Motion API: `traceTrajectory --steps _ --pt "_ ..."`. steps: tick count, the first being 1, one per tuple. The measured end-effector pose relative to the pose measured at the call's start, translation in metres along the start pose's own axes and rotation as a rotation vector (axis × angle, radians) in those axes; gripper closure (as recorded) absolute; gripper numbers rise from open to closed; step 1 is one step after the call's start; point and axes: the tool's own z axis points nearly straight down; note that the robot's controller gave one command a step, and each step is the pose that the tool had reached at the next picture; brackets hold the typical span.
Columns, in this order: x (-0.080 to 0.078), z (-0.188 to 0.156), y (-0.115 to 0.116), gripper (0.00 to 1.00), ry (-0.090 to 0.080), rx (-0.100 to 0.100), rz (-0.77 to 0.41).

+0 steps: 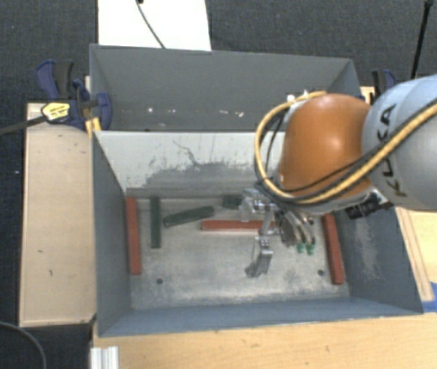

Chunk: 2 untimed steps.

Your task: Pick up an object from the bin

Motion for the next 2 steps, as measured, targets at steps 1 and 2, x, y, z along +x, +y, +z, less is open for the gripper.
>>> traceTrajectory --steps 1,2 --pt "-0.0476 0.1285 0.0158 0.00 0.006 0.002 0.207" --pt "-0.0496 0.1240 0.0157 1.00 -0.001 0.000 0.209"
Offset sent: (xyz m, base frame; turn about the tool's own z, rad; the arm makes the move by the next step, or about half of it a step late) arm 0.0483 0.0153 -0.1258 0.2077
